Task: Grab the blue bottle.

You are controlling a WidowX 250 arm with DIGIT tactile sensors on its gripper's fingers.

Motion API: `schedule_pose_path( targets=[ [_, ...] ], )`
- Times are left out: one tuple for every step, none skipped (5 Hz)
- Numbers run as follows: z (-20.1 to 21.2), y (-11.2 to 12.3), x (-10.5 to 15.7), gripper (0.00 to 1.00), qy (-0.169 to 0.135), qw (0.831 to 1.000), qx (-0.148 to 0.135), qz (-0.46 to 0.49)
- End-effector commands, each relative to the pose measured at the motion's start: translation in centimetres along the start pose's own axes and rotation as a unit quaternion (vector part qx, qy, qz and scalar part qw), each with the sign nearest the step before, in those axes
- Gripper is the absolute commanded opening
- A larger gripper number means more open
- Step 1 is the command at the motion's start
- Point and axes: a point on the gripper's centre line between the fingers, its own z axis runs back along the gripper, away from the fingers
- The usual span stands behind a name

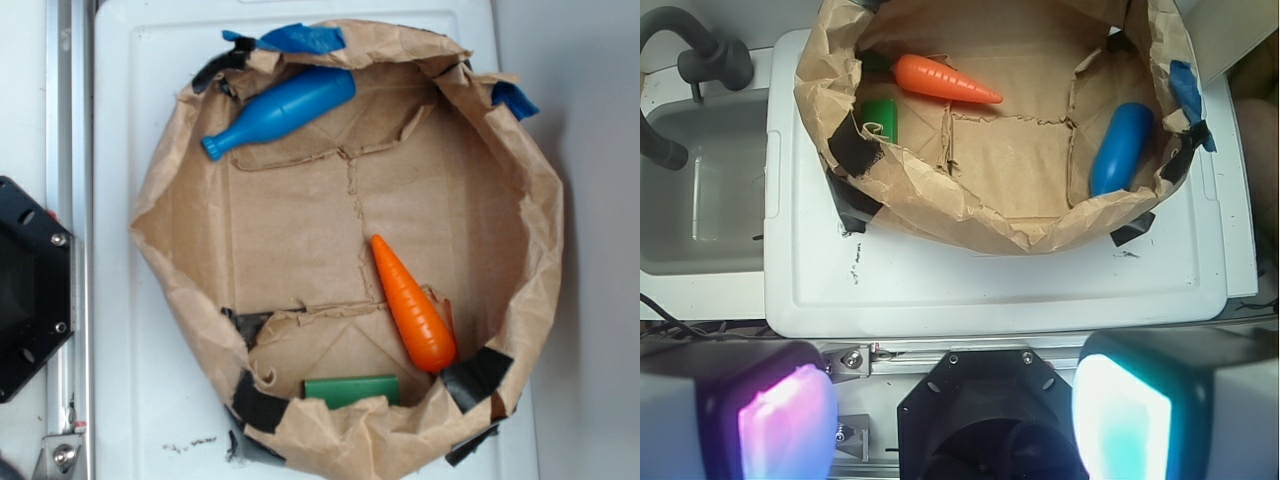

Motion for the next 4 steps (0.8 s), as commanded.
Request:
schedule_pose_path(
  targets=[
    [0.0, 0.0, 0.0, 1.00, 0.000, 1.000, 0.000, 0.000],
    [-3.1, 0.6, 4.7, 1.00, -0.020, 0.998, 0.025, 0.063],
    [-5.9, 1.4, 9.4, 1.00, -0.031, 0.994, 0.038, 0.098],
    [-8.0, 2.6, 11.3, 1.00, -0.050, 0.991, 0.026, 0.123]
  ],
)
